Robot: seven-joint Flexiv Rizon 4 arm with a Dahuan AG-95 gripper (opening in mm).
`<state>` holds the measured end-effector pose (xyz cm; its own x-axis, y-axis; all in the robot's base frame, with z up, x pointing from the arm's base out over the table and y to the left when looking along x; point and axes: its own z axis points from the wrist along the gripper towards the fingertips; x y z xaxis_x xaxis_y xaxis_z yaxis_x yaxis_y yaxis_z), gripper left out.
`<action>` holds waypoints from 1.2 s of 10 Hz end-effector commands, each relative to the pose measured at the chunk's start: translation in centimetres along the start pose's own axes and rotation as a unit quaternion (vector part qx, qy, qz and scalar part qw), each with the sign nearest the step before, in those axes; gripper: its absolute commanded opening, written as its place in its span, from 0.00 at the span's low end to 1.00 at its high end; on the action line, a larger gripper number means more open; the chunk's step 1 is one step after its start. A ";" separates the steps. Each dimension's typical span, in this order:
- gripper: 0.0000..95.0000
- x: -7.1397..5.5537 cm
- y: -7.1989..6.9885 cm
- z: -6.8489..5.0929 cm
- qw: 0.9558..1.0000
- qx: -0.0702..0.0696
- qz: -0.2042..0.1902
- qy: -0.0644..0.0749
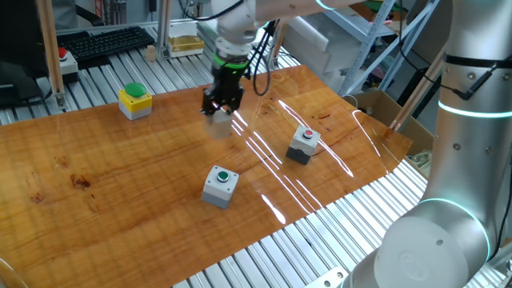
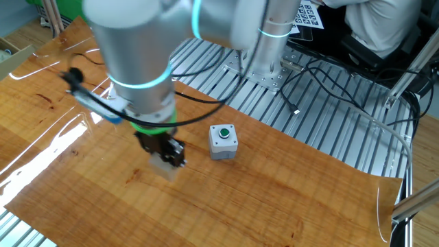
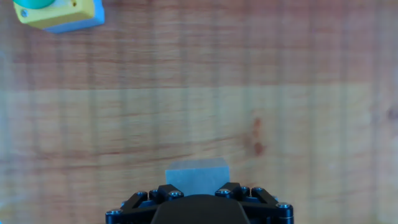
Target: Pick up the small block on the left and move it to the right
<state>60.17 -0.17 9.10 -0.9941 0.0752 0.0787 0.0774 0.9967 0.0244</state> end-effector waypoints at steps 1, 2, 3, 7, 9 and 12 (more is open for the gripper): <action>0.00 1.4 3.3 0.7 0.999 0.017 0.033 -0.011; 0.00 1.6 4.1 0.9 0.999 0.016 0.030 -0.013; 0.00 2.0 5.2 1.3 1.000 0.013 0.024 -0.014; 0.00 2.3 6.8 2.0 1.000 0.016 0.018 -0.015; 0.00 2.3 7.5 2.4 1.000 0.017 0.018 -0.017; 0.00 2.2 7.6 2.9 1.000 0.016 0.013 -0.016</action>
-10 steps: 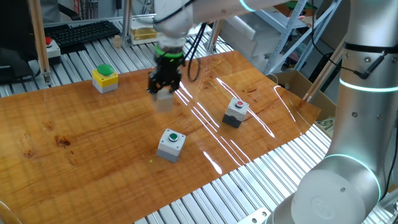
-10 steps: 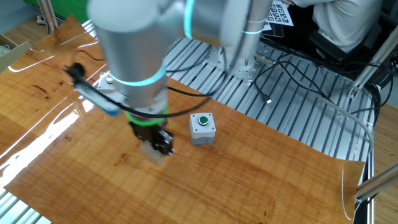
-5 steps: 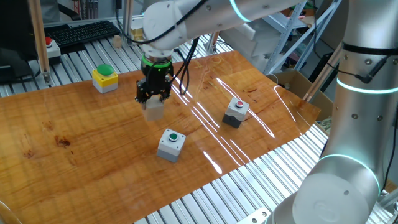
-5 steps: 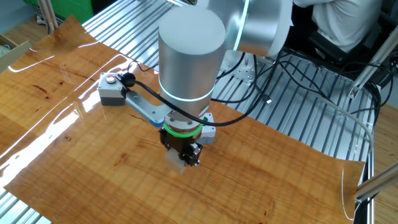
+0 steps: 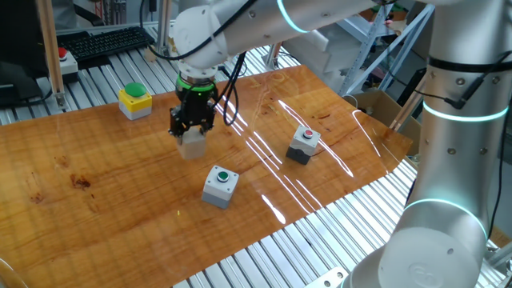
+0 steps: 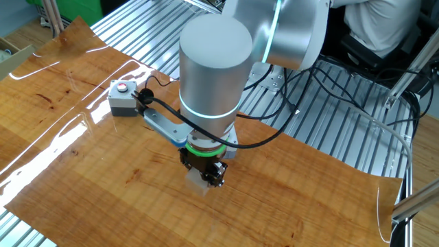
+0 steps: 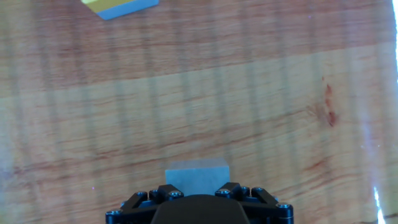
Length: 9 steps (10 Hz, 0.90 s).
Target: Pick up the small block on the left and move it to the right
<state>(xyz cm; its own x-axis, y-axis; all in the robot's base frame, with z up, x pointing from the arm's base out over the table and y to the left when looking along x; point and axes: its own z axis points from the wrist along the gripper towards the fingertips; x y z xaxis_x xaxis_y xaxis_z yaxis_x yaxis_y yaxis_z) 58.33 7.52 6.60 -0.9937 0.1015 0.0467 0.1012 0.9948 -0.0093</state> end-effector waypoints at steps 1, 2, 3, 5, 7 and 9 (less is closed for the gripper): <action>0.00 -0.1 0.1 0.3 1.000 0.001 -0.003 0.000; 0.00 -0.1 0.1 0.6 1.000 0.000 0.001 0.000; 0.40 -0.2 0.1 0.8 1.000 -0.001 0.009 0.002; 0.60 -0.3 0.1 1.6 1.000 -0.004 0.010 0.002; 0.80 -0.3 0.1 1.6 1.000 0.001 0.011 0.002; 1.00 -0.1 0.2 0.8 1.000 0.002 0.017 0.006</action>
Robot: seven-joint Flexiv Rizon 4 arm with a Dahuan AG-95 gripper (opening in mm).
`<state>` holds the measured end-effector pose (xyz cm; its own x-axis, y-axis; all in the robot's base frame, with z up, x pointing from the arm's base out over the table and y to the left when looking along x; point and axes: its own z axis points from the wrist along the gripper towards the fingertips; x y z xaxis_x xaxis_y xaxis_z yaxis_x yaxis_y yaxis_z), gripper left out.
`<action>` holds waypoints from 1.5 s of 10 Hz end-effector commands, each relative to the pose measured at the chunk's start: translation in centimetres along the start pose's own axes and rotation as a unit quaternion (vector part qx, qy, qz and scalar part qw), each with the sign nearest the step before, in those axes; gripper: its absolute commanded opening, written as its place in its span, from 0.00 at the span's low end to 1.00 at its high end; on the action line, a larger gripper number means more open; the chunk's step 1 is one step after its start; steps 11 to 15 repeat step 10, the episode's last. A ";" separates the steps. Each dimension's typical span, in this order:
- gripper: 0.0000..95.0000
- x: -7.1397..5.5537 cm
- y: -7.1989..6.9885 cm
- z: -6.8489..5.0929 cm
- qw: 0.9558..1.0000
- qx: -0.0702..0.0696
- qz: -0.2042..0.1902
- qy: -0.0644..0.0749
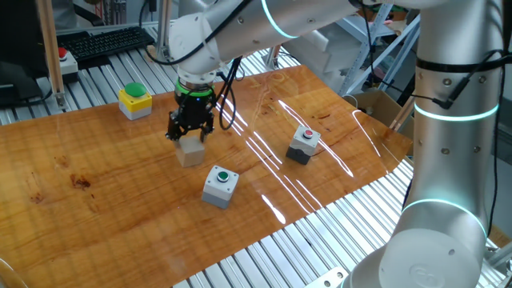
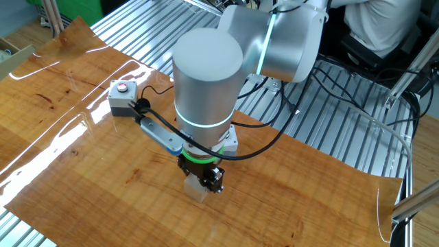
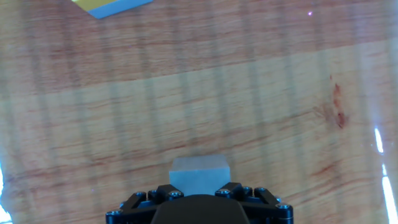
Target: Pick up the small block on the left and move it to the right
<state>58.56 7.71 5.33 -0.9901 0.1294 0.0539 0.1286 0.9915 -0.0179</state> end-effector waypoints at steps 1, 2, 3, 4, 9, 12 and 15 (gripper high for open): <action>1.00 0.4 0.0 -1.1 1.000 0.002 0.008 0.003; 1.00 0.4 0.0 -1.4 1.000 0.004 0.008 0.004; 1.00 0.7 -0.1 -2.1 1.000 0.012 0.009 0.007; 1.00 0.8 -0.2 -2.6 1.000 0.016 0.009 0.011; 1.00 1.5 -2.0 -4.3 0.999 0.018 0.007 0.028; 1.00 1.5 -2.4 -4.4 0.999 0.021 0.007 0.028; 1.00 1.5 -2.4 -4.4 0.999 0.021 0.007 0.028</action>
